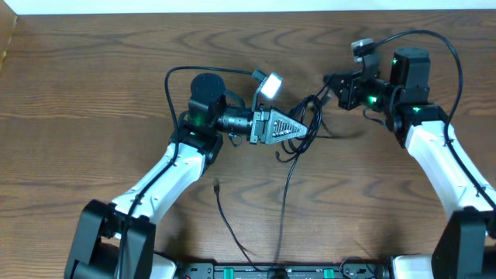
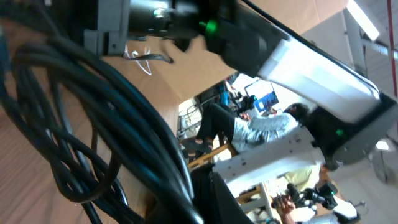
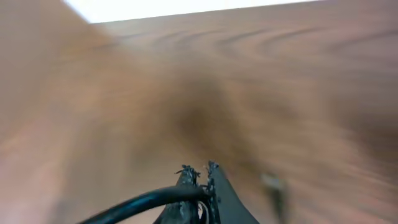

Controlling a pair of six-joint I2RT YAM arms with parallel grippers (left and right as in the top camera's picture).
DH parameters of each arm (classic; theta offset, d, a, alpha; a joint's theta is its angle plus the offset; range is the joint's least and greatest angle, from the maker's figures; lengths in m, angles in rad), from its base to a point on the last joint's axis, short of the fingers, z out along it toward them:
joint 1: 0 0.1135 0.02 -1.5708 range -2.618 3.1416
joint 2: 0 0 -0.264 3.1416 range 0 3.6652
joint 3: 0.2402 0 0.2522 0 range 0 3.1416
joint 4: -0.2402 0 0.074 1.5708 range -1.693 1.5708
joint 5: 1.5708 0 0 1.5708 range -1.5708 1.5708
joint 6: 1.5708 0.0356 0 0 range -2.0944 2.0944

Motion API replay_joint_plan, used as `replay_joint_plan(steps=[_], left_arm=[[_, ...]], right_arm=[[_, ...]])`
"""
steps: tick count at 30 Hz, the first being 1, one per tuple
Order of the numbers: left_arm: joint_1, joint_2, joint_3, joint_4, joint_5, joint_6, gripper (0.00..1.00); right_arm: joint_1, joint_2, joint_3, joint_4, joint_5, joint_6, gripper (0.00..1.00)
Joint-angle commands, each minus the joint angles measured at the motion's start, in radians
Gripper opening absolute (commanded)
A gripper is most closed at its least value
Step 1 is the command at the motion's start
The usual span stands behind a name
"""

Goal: Untangle cables
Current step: 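Pull the right gripper far right, drawing a black cable out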

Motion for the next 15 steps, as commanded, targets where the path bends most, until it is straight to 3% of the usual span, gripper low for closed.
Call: replay_joint_plan(steps=[1, 2, 7, 15], left_arm=[[-0.002, -0.022, 0.004, 0.017, 0.171, 0.031, 0.07], [-0.002, -0.022, 0.004, 0.016, 0.171, 0.067, 0.08], [-0.002, -0.021, 0.004, 0.016, 0.171, 0.079, 0.08], [-0.002, -0.021, 0.002, 0.016, 0.171, 0.093, 0.08]], right_arm=[[-0.081, -0.077, 0.053, 0.025, 0.855, 0.011, 0.01], [-0.1, -0.111, 0.063, 0.055, 0.981, -0.061, 0.01], [-0.189, -0.163, 0.074, 0.113, 1.046, -0.273, 0.01], [-0.27, -0.168, 0.074, 0.239, 1.279, -0.3, 0.01]])
